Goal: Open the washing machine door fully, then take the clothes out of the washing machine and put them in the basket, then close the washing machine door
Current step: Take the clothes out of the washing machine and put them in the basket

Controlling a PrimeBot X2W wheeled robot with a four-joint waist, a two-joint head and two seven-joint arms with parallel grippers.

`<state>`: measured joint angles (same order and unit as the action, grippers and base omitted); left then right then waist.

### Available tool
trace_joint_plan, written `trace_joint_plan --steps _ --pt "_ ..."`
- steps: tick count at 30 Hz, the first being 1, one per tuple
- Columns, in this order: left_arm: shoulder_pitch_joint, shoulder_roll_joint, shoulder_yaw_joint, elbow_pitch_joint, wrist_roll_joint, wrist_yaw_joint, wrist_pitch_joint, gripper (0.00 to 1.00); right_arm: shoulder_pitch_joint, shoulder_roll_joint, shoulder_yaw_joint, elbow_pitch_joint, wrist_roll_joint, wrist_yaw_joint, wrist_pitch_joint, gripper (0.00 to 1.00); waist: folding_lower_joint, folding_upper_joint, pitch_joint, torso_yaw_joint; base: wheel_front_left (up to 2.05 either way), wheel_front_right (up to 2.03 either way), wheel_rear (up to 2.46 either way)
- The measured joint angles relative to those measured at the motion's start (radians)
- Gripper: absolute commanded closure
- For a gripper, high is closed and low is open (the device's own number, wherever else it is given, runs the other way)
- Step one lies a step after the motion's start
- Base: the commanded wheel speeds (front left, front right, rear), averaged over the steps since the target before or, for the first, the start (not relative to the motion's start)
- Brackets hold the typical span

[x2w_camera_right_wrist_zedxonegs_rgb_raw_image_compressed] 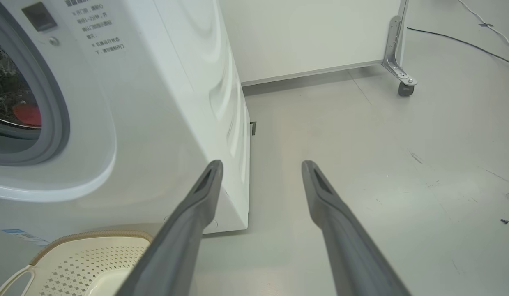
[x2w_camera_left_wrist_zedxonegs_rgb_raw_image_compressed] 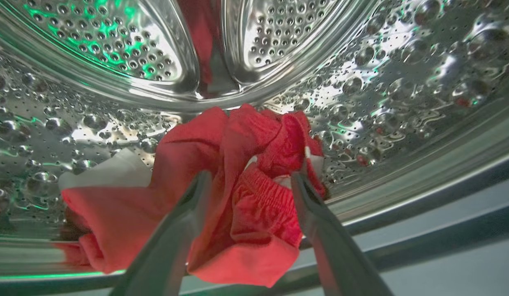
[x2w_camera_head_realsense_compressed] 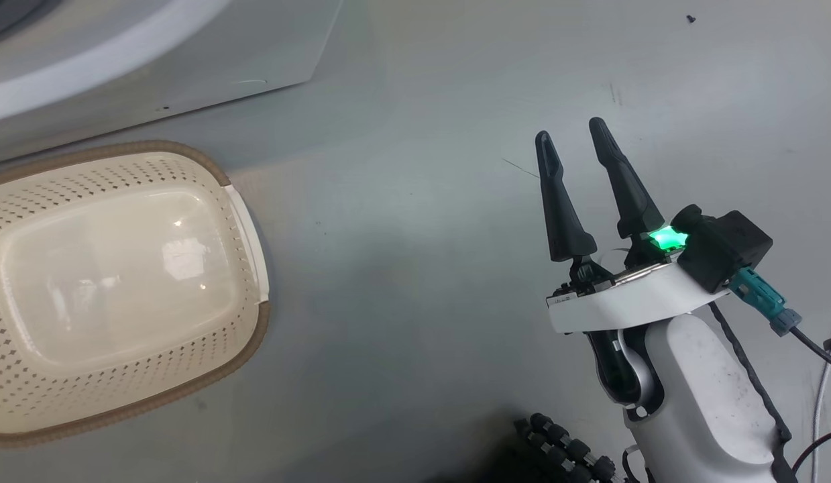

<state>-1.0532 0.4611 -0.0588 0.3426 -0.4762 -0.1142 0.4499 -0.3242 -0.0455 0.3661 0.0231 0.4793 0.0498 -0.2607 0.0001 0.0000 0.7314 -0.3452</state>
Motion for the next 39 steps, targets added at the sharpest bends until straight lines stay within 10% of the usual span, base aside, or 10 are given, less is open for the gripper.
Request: trace_joint_plan --steps 15,18,19,20,39 --pt "-0.02 0.03 -0.02 0.114 0.001 -0.006 0.072 0.02 -0.021 0.001 0.007 0.001 0.006 -0.016 0.0 0.0 0.0 0.0 0.029 -0.045 0.0 0.0 0.0" --pt "-0.03 0.031 -0.021 0.132 0.001 -0.006 0.082 0.27 -0.023 0.001 0.008 0.001 0.013 -0.017 0.0 0.0 0.0 0.0 0.031 -0.047 0.0 0.0 0.0" --pt "-0.032 0.03 -0.022 0.137 0.001 -0.006 0.091 0.93 -0.024 0.001 0.008 0.001 0.013 -0.017 0.0 0.0 0.0 0.0 0.032 -0.048 0.0 0.0 0.0" --pt "-0.033 0.031 -0.025 0.137 0.001 -0.006 0.094 1.0 -0.025 0.001 0.008 0.001 0.013 -0.017 0.0 0.0 0.0 0.0 0.032 -0.048 0.0 0.0 0.0" --pt "-0.054 0.028 -0.069 0.131 0.031 -0.006 -0.035 1.0 -0.043 0.001 -0.009 0.012 -0.039 -0.025 0.0 0.0 0.0 0.0 0.02 -0.019 0.0 0.0 0.0"
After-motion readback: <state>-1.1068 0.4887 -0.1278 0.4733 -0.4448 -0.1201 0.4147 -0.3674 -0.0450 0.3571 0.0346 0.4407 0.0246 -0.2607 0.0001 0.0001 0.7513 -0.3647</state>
